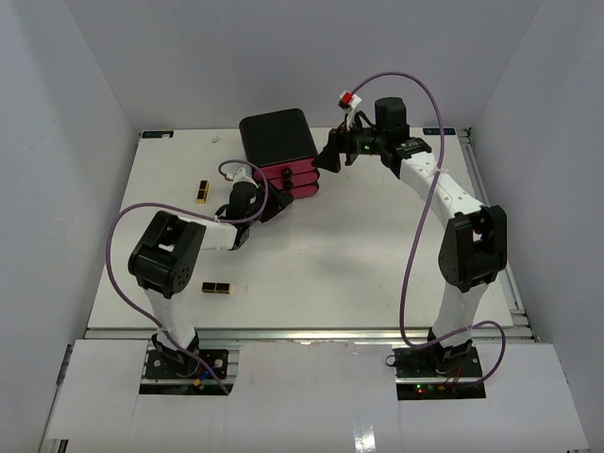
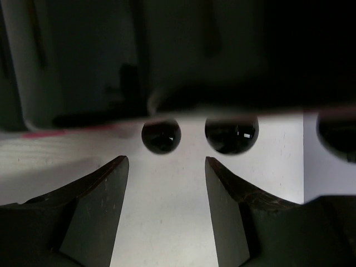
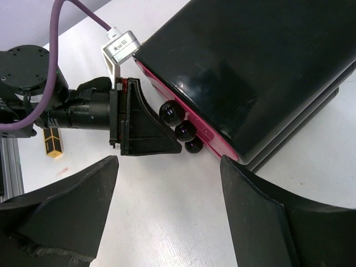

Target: Organize the makeup

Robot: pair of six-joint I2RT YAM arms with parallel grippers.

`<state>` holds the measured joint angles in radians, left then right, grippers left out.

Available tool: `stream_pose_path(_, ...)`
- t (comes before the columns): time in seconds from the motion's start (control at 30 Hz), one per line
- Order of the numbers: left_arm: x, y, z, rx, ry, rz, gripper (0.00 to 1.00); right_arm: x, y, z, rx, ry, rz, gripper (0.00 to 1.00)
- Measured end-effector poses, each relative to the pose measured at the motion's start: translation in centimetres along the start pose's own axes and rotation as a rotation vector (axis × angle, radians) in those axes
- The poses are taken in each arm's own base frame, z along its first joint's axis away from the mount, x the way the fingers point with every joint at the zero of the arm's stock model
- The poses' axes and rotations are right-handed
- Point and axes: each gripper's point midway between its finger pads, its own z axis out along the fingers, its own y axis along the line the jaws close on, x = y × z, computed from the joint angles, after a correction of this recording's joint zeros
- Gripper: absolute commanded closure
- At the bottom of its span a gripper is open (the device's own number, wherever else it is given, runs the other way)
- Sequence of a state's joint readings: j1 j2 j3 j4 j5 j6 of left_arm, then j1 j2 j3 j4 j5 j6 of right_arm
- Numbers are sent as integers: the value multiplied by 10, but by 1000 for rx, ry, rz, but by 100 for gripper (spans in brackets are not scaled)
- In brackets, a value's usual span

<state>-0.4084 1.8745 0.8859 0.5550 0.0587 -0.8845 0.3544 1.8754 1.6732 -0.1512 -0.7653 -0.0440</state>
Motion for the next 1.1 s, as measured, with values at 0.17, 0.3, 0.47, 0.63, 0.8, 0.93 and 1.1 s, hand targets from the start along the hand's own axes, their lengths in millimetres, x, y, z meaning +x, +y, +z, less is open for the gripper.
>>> stream_pose_path(0.17, -4, -3, 10, 13, -19, 5, 37, -5, -7, 0, 5, -15, 4, 20)
stream_pose_path(0.3, -7, -2, 22, 15, -31, 2, 42, -4, -11, 2, 6, -18, 9, 19)
stream_pose_path(0.47, -8, -4, 26, 20, -38, -1, 46, 1, -16, 5, 5, -13, 22, 19)
stream_pose_path(0.63, -8, -5, 26, 21, -38, -7, 46, 0, -18, 6, 2, -15, 31, 19)
stream_pose_path(0.8, -7, -6, 27, 7, -55, -9, 44, -2, -19, 7, 3, -22, 40, 19)
stream_pose_path(0.93, -4, -7, 26, -18, -84, -17, 41, -3, -19, 8, 3, -26, 45, 19)
stream_pose_path(1.1, 8, -9, 18, -37, -102, -42, 39, -3, -21, 8, 5, -27, 50, 19)
